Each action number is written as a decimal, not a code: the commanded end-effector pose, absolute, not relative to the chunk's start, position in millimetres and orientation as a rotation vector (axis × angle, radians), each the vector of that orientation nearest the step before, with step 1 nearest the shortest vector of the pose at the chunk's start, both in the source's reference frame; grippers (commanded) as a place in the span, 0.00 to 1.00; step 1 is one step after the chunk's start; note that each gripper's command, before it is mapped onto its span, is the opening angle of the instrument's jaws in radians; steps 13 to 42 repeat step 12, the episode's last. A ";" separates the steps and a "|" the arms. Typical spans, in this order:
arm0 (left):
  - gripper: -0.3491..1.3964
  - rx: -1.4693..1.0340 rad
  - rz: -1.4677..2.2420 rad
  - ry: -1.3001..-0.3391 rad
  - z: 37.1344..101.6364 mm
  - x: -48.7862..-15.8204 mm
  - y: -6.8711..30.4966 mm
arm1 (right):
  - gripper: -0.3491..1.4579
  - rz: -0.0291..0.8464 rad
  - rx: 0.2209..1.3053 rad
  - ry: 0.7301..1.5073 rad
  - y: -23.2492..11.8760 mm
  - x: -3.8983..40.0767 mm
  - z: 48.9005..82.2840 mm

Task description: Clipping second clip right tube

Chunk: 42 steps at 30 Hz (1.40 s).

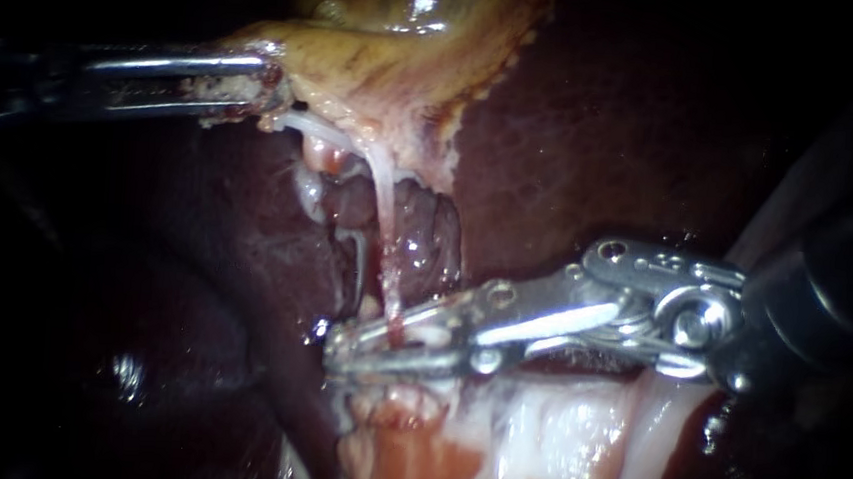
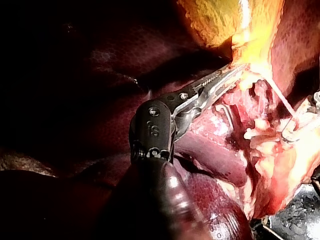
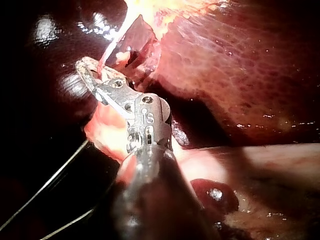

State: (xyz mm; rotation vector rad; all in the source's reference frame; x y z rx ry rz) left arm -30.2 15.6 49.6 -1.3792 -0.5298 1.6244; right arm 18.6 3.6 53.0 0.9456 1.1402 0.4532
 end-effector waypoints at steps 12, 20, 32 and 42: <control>0.00 -1.380 1.625 -0.530 49.7 -30.2 15.6 | 0.00 0.453 0.944 1.140 3.7 18.6 53.3; 0.00 -1.380 1.625 -0.530 49.7 -30.2 15.6 | 0.00 0.453 0.944 1.140 3.7 18.6 53.3; 0.00 -1.380 1.625 -0.530 49.7 -30.2 15.6 | 0.00 0.453 0.944 1.140 3.7 18.6 53.3; 0.00 -1.380 1.625 -0.530 49.7 -30.2 15.6 | 0.00 0.453 0.944 1.140 3.7 18.6 53.3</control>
